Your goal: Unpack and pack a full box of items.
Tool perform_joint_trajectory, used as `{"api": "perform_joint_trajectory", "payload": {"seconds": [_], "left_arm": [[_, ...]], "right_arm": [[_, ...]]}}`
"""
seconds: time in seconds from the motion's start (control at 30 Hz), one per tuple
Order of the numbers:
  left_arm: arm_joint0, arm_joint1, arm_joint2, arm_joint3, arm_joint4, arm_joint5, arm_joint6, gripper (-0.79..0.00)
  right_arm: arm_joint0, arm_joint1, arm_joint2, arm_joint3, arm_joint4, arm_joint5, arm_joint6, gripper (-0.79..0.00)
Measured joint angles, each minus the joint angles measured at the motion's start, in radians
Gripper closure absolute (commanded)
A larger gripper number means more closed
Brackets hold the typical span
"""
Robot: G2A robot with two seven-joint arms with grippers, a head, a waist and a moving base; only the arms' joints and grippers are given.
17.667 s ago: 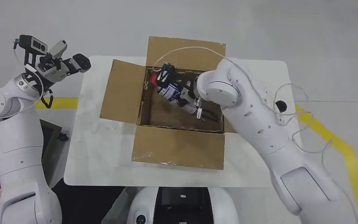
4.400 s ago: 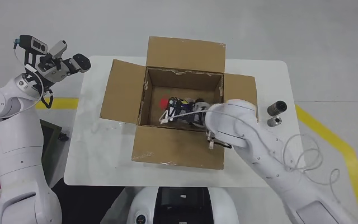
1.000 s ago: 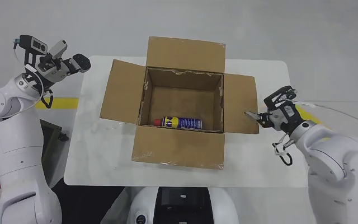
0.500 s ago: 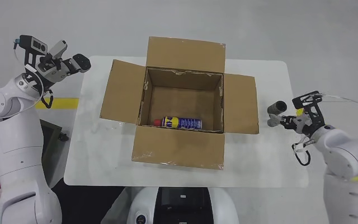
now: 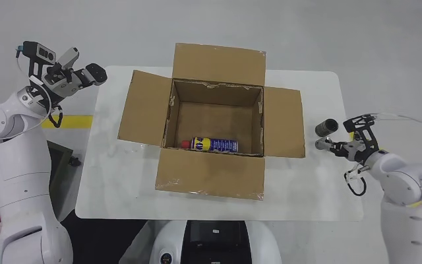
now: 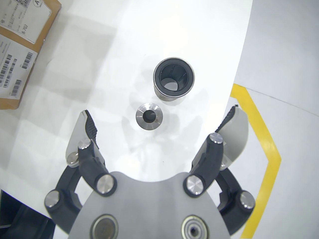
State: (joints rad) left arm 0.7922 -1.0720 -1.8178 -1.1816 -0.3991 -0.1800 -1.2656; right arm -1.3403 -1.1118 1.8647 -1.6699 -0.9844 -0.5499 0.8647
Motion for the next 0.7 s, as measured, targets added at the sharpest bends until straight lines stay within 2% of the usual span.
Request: {"api": "perform_joint_trajectory", "payload": {"seconds": [0.7], "left_arm": [[0.000,0.000,0.000,0.000,0.000,0.000,0.000,-0.785]], "right_arm": [[0.080,0.027,-0.091,0.192,0.009,-0.044,-0.049,-0.785]]}}
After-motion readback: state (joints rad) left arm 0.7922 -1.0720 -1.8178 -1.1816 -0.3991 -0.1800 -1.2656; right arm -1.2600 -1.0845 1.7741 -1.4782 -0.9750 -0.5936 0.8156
